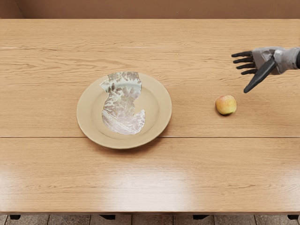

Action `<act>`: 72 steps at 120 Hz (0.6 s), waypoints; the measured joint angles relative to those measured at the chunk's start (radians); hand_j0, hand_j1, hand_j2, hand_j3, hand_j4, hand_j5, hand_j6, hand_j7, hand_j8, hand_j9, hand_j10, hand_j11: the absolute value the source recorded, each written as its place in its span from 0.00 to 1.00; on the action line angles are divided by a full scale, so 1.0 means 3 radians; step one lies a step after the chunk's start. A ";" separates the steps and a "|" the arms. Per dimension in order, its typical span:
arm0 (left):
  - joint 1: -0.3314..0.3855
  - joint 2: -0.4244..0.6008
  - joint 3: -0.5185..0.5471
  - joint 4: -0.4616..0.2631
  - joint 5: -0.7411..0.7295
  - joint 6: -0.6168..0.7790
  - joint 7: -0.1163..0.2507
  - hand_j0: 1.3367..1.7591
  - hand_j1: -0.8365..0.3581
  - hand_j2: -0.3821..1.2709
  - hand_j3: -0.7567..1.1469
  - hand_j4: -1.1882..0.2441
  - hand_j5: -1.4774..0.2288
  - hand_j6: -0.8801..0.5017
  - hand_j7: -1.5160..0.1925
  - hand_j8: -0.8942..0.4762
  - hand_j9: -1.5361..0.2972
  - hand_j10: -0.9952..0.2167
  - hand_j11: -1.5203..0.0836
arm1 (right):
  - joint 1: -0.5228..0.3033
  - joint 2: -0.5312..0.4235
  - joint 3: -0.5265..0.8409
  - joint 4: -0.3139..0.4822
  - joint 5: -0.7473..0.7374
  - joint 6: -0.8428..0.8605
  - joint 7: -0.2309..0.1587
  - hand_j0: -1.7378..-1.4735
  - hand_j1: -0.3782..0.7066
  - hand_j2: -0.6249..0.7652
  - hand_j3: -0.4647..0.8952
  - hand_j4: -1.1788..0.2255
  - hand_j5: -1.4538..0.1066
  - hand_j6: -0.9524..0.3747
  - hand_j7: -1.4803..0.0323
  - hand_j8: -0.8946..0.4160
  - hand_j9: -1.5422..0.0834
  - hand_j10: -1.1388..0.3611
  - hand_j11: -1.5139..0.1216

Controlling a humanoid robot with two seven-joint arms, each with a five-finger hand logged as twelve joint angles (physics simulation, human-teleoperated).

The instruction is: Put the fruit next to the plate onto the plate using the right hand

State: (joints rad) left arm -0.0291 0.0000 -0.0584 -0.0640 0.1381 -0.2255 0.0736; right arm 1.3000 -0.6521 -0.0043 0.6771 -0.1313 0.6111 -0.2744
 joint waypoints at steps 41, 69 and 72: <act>0.0000 0.0000 0.0000 0.0000 0.0000 0.0000 0.0000 0.76 0.99 0.23 0.40 0.83 0.87 0.64 0.89 0.65 0.84 0.82 0.95 | 0.0056 -0.0028 0.0154 0.0030 -0.0025 0.0000 -0.0001 0.30 0.05 0.45 0.34 0.83 0.92 0.70 0.96 0.67 0.94 0.75 0.91; 0.0000 0.0000 0.0000 0.0001 0.0000 0.0000 0.0000 0.76 0.99 0.23 0.40 0.83 0.87 0.64 0.89 0.65 0.84 0.82 0.95 | 0.0505 0.0017 0.0213 0.0625 -0.1263 0.0000 -0.0581 0.30 0.05 0.45 0.34 0.83 0.92 0.70 0.96 0.67 0.93 0.75 0.91; 0.0000 0.0000 0.0000 0.0000 0.0000 0.0000 0.0000 0.76 0.99 0.23 0.40 0.83 0.87 0.64 0.89 0.65 0.84 0.82 0.95 | 0.0552 -0.0005 0.0223 0.0819 -0.1333 0.0000 -0.0697 0.30 0.05 0.45 0.34 0.83 0.92 0.70 0.96 0.67 0.93 0.75 0.91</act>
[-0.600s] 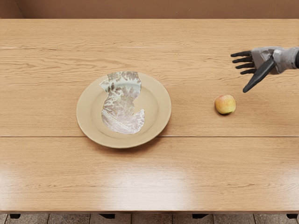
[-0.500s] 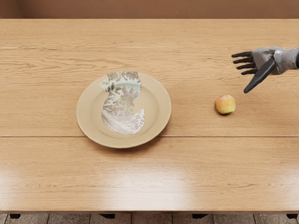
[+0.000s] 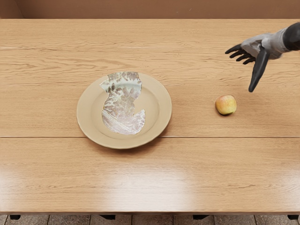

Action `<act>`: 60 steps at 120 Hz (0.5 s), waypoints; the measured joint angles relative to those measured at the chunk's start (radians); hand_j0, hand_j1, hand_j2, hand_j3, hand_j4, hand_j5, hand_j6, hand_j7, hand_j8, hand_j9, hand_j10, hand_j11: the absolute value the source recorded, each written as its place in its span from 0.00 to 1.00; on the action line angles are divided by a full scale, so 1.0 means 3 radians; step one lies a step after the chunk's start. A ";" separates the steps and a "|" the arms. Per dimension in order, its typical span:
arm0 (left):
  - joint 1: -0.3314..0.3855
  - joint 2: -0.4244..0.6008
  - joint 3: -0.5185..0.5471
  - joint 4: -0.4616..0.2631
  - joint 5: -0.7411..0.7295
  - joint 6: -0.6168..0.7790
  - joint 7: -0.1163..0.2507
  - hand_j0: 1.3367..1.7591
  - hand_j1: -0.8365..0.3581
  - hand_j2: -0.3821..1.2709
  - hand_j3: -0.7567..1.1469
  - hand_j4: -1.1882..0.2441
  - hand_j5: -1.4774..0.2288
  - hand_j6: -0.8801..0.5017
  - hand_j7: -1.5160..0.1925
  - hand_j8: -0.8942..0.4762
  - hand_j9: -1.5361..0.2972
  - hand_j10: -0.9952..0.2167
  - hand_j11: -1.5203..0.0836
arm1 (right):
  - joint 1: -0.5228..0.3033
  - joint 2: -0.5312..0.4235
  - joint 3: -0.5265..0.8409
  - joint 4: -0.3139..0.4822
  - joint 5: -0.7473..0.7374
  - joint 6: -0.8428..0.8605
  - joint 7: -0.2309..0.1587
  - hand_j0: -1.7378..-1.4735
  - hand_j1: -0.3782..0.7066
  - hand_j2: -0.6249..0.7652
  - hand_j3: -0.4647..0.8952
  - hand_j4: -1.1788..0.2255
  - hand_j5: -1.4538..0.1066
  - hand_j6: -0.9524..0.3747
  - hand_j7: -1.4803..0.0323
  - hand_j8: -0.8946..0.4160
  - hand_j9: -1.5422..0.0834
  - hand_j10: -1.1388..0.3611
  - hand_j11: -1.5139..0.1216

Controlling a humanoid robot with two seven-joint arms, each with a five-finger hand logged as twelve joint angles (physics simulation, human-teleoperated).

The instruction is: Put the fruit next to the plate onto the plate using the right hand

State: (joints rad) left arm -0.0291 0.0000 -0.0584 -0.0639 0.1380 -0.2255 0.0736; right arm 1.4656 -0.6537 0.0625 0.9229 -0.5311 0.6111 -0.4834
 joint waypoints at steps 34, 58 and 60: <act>0.0000 0.0000 0.0000 0.0000 0.0000 0.0000 0.0000 0.76 0.99 0.23 0.40 0.83 0.87 0.64 0.89 0.65 0.84 0.82 0.95 | 0.0169 -0.0119 -0.0248 0.1550 -0.0627 -0.1216 -0.0397 0.30 0.05 0.45 0.34 0.82 0.91 0.70 0.96 0.66 0.93 0.74 0.91; 0.0000 0.0000 0.0000 0.0000 0.0000 0.0000 0.0000 0.76 0.99 0.23 0.40 0.83 0.87 0.64 0.89 0.65 0.84 0.82 0.95 | 0.0163 -0.0099 -0.0813 0.2023 -0.0872 -0.2242 -0.0421 0.30 0.06 0.45 0.34 0.82 0.91 0.69 0.96 0.66 0.93 0.74 0.90; 0.0000 0.0000 0.0000 0.0000 0.0000 0.0000 0.0000 0.76 0.99 0.23 0.40 0.83 0.87 0.64 0.89 0.65 0.84 0.82 0.95 | 0.0157 -0.0098 -0.0852 0.2042 -0.0883 -0.2303 -0.0421 0.30 0.06 0.45 0.34 0.82 0.91 0.69 0.96 0.66 0.93 0.74 0.90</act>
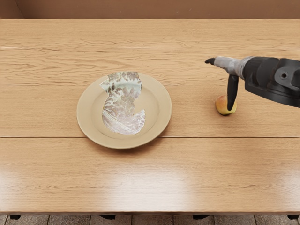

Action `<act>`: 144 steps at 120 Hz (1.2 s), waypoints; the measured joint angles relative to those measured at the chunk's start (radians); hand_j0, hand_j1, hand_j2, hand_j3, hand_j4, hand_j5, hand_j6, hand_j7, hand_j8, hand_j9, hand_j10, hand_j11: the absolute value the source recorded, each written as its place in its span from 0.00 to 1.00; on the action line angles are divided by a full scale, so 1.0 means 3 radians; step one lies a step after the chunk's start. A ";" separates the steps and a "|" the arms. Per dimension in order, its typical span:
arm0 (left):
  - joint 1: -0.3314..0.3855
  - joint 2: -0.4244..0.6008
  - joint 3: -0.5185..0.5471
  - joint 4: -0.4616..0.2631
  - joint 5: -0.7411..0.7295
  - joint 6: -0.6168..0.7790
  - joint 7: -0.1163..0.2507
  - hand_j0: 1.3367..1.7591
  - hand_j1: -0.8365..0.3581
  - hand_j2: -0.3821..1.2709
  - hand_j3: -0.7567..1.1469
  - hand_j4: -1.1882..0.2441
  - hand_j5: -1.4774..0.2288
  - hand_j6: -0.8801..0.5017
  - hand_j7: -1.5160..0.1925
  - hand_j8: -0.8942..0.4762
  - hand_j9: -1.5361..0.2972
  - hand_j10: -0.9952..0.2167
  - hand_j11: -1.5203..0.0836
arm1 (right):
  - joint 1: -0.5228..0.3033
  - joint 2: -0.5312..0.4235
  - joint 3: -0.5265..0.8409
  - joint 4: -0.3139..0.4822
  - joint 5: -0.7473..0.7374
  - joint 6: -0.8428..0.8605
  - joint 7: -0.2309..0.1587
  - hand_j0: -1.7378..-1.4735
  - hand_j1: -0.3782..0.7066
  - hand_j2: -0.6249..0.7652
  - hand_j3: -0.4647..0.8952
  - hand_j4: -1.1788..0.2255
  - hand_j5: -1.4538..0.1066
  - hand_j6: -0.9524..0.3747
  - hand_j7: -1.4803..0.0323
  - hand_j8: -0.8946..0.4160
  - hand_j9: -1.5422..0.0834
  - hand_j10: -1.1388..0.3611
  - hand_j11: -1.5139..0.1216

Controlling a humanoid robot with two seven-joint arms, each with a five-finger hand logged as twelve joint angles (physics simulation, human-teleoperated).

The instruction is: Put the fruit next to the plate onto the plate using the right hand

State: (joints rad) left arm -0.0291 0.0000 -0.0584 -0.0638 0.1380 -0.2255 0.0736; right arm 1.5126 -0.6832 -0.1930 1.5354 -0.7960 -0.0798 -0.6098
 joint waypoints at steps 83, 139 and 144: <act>0.0000 0.0000 0.0000 0.0000 0.0000 0.0000 0.0000 0.76 0.99 0.23 0.40 0.83 0.87 0.64 0.89 0.65 0.84 0.82 0.95 | -0.0077 0.0460 -0.0677 -0.0300 -0.0071 -0.0503 -0.0003 0.30 0.06 0.45 0.34 0.82 0.91 0.69 0.96 0.66 0.93 0.74 0.90; 0.0000 0.0000 0.0000 0.0000 0.0000 0.0000 0.0000 0.76 0.99 0.23 0.40 0.83 0.87 0.64 0.89 0.65 0.84 0.82 0.95 | -0.0076 0.0590 -0.0961 -0.0326 -0.0075 -0.0801 -0.0003 0.30 0.14 0.44 0.34 0.76 0.84 0.64 0.89 0.60 0.87 0.69 0.84; 0.0000 0.0000 0.0000 -0.0001 0.0000 0.0000 0.0000 0.76 0.99 0.23 0.40 0.83 0.87 0.64 0.89 0.65 0.84 0.82 0.95 | -0.0091 0.0607 -0.0966 -0.0323 -0.0073 -0.0841 -0.0003 0.30 0.17 0.43 0.34 0.75 0.83 0.62 0.87 0.58 0.85 0.67 0.83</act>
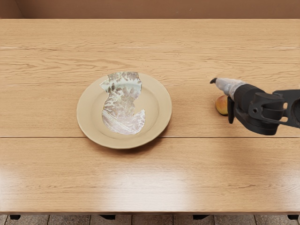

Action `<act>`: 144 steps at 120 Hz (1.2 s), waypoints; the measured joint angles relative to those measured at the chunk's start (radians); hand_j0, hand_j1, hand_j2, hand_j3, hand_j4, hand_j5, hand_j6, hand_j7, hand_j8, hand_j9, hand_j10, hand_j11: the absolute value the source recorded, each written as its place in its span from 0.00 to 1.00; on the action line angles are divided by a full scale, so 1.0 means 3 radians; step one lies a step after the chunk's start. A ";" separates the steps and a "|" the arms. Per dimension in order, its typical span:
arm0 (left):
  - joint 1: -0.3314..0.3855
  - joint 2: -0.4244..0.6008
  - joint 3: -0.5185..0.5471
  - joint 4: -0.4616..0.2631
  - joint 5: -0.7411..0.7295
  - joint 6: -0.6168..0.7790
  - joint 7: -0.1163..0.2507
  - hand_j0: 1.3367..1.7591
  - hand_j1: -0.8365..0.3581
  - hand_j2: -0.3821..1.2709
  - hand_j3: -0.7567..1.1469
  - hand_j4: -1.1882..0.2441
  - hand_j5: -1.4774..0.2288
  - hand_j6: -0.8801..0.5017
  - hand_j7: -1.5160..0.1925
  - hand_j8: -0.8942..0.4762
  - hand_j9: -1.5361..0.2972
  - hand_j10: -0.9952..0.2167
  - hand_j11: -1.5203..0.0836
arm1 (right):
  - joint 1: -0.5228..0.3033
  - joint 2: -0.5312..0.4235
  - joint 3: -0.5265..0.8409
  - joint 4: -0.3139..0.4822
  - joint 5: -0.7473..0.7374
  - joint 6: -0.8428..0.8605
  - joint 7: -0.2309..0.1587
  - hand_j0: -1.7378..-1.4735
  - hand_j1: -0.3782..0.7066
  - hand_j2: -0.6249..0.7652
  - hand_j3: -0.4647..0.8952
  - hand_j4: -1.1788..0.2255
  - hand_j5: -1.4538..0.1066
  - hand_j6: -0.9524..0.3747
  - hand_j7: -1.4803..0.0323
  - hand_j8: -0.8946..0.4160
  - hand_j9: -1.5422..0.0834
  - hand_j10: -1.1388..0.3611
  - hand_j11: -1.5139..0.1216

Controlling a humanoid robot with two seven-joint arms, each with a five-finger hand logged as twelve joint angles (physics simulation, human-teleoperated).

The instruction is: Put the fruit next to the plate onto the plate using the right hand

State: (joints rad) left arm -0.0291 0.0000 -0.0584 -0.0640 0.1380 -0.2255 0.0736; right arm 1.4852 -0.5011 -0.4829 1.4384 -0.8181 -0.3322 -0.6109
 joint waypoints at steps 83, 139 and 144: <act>0.0000 0.0000 0.0000 -0.0001 0.0000 0.0000 0.0000 0.76 0.99 0.23 0.40 0.83 0.87 0.64 0.89 0.65 0.84 0.82 0.95 | -0.0134 0.0051 -0.0174 -0.0144 -0.0069 -0.0323 0.0000 0.30 0.33 0.41 0.34 0.64 0.70 0.51 0.74 0.47 0.73 0.57 0.70; 0.0000 0.0000 0.0000 0.0000 0.0000 0.0000 0.0000 0.76 0.99 0.23 0.40 0.83 0.87 0.64 0.89 0.65 0.84 0.82 0.95 | -0.0203 0.0204 -0.0266 -0.0185 -0.0089 -0.0547 0.0000 0.30 0.38 0.40 0.34 0.61 0.66 0.47 0.70 0.43 0.69 0.54 0.67; 0.0000 0.0000 0.0000 0.0001 0.0000 0.0000 0.0000 0.76 0.99 0.23 0.40 0.83 0.87 0.64 0.89 0.65 0.84 0.82 0.95 | -0.0206 0.0205 -0.0266 -0.0186 -0.0089 -0.0551 0.0000 0.30 0.39 0.40 0.34 0.60 0.66 0.47 0.70 0.43 0.69 0.54 0.66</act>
State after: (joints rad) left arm -0.0291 0.0000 -0.0584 -0.0637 0.1380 -0.2255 0.0736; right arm 1.4235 -0.4397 -0.5627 1.3826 -0.8447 -0.4975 -0.6109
